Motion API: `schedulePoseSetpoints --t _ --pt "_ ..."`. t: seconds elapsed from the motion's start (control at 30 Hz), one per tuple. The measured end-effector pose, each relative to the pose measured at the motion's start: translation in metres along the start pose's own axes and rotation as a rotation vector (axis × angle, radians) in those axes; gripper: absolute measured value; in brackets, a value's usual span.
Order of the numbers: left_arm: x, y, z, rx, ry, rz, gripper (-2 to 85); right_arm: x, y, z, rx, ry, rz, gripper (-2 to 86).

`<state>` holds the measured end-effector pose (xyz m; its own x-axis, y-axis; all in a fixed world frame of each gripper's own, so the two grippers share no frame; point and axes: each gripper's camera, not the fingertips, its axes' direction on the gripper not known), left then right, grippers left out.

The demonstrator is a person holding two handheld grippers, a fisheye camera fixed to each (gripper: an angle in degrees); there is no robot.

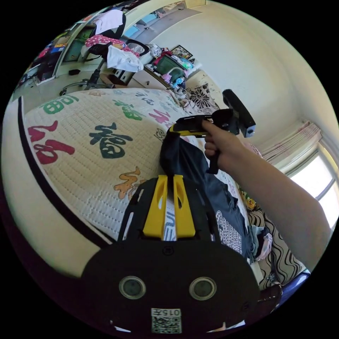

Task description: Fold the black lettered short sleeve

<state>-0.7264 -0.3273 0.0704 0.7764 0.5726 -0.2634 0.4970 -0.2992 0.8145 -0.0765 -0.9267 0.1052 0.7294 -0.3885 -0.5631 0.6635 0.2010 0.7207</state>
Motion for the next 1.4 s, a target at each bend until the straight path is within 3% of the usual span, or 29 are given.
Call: schedulePoseSetpoints --t 0.07,0.17,0.37,0.5,0.6,0.7,0.83,1.03,1.27,1.33,1.4 --pt "0.011 0.003 -0.008 -0.013 -0.022 -0.004 2.9 -0.011 0.008 -0.027 0.031 0.082 -0.032 3.7" --pt "0.036 0.017 -0.032 -0.042 0.007 0.026 5.2 -0.006 0.047 -0.095 0.145 -0.070 -0.032 3.9" --pt "0.101 0.067 -0.114 -0.179 0.024 0.209 8.4 0.036 0.250 -0.227 0.279 -0.099 0.012 3.5" --pt "0.133 0.106 -0.148 -0.403 -0.053 0.340 10.8 0.074 0.433 -0.271 0.133 -0.011 0.201 4.4" --pt "0.164 0.122 -0.171 -0.356 -0.082 0.433 10.9 0.102 0.558 -0.285 0.015 0.046 0.404 5.2" --pt "0.195 0.118 -0.170 -0.388 -0.085 0.410 11.0 0.130 0.662 -0.297 -0.045 -0.019 0.641 6.0" --pt "0.226 0.150 -0.132 -0.543 -0.224 0.487 12.2 0.148 0.759 -0.313 -0.069 -0.064 0.855 7.3" --pt "0.188 0.234 -0.061 -0.856 -0.344 0.443 13.2 0.161 0.808 -0.314 -0.190 -0.204 0.946 9.4" --pt "0.187 0.256 -0.033 -0.855 -0.417 0.447 7.8 0.168 0.809 -0.343 -0.238 -0.242 0.912 8.6" --pt "0.185 0.259 -0.032 -0.882 -0.324 0.428 2.6 0.166 0.810 -0.363 -0.277 -0.279 0.823 1.5" --pt "0.182 0.259 -0.042 -0.857 -0.260 0.400 0.5 0.166 0.816 -0.384 -0.264 -0.292 0.806 0.2"
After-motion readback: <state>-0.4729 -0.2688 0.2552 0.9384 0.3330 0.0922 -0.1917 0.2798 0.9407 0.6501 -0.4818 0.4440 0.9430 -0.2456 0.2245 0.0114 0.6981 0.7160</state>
